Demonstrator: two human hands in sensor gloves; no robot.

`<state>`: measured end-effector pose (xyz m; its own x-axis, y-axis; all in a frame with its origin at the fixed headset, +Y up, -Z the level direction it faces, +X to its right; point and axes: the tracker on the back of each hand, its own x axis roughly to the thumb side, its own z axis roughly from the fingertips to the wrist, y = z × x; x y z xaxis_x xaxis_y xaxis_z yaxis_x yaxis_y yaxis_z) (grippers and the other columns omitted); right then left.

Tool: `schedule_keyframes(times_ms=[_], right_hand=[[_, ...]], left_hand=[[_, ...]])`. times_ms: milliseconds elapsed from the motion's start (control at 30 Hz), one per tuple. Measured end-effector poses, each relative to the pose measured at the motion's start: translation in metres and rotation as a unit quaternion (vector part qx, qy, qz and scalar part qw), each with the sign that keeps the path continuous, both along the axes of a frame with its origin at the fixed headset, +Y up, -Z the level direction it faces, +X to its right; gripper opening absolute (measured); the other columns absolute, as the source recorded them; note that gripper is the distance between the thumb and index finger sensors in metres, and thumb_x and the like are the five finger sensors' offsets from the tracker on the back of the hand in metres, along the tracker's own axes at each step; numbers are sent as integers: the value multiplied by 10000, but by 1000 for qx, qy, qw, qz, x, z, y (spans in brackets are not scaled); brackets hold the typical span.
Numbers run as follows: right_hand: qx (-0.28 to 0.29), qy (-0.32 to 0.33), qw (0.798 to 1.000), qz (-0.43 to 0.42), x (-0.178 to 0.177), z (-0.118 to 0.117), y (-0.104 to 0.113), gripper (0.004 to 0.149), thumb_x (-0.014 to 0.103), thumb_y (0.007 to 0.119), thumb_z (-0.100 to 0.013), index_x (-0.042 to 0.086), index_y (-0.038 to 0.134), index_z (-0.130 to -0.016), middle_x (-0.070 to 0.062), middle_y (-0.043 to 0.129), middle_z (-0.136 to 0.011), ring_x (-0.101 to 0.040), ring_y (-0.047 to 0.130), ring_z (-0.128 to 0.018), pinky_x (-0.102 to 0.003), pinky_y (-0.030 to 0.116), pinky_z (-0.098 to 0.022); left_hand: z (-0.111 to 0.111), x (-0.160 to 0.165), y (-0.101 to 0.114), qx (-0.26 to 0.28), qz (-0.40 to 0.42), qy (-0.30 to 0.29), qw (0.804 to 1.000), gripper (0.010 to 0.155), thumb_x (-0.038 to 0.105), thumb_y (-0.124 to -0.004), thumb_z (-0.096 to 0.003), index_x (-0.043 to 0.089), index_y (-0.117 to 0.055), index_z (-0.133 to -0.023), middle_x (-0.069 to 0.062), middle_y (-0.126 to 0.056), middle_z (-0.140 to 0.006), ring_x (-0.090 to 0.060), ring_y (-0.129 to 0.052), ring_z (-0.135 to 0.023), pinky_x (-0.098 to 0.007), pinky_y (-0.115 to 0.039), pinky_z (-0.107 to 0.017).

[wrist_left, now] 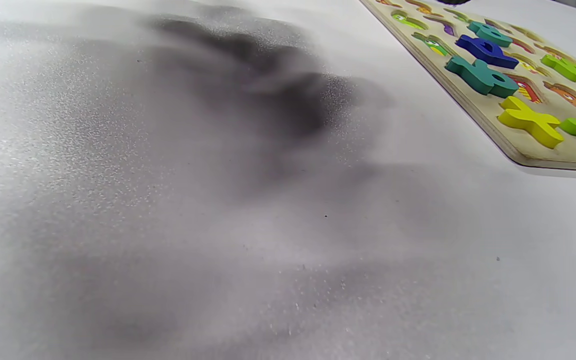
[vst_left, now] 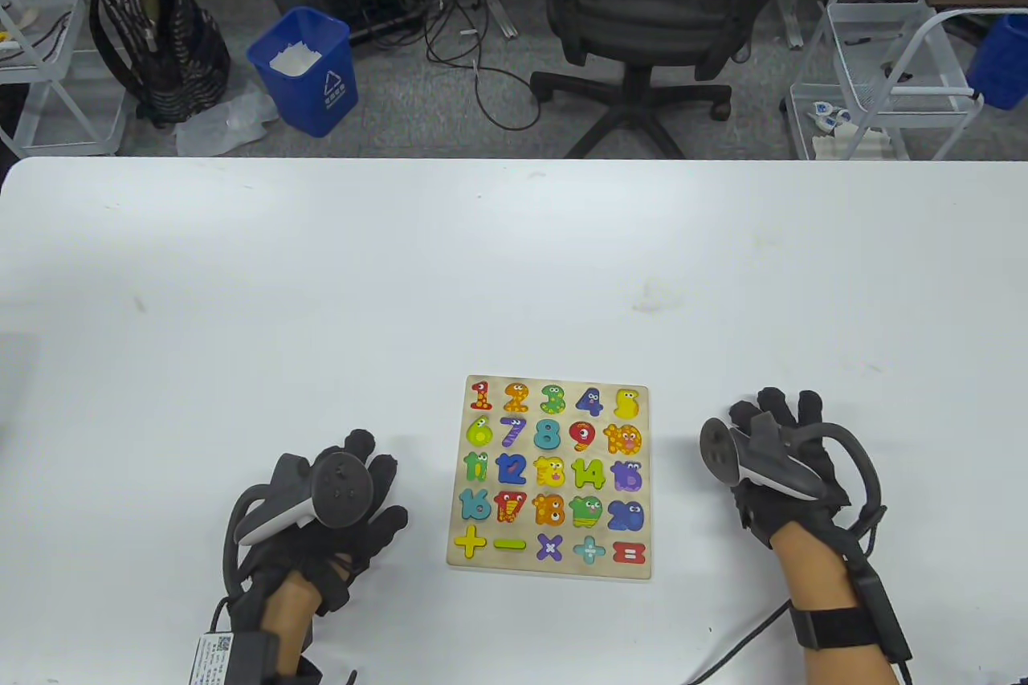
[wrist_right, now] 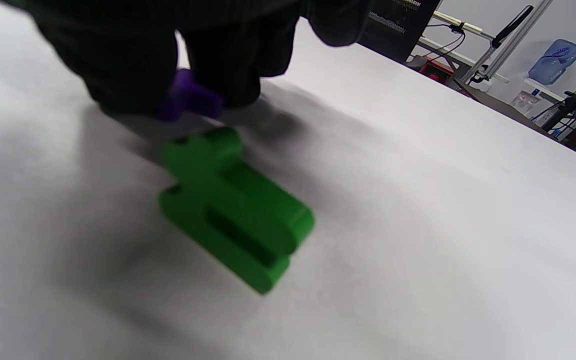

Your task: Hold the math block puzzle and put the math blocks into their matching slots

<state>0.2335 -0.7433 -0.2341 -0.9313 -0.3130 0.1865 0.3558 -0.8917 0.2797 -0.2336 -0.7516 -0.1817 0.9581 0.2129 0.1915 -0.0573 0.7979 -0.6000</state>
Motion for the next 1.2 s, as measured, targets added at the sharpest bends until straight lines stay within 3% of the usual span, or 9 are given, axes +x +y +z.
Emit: schedule_keyframes(times_ms=[700,1200], right_hand=[[6,49,997,-57,-31,6,2,555,550,752,-531,197,692,-956,-4,446,-1199,-401,366,-1108,-740,281,-737],[15,164,982,-90,-103,31,11,554,553,741,-530,216,672,-966,-12,392,-1211,-406,337,-1107,-744,264,-733]], left_hand=[[0,0,0,5,2,-1,1000,729,694,-445,-563,356,-183,-1153,69,124,-1132,-363,-124,-1132,-614,-266,-788],[0,-1,1,8,-4,2,1000,730,693,-445,-563,356,-182,-1154,68,122,-1132,-362,-125,-1132,-614,-266,-788]])
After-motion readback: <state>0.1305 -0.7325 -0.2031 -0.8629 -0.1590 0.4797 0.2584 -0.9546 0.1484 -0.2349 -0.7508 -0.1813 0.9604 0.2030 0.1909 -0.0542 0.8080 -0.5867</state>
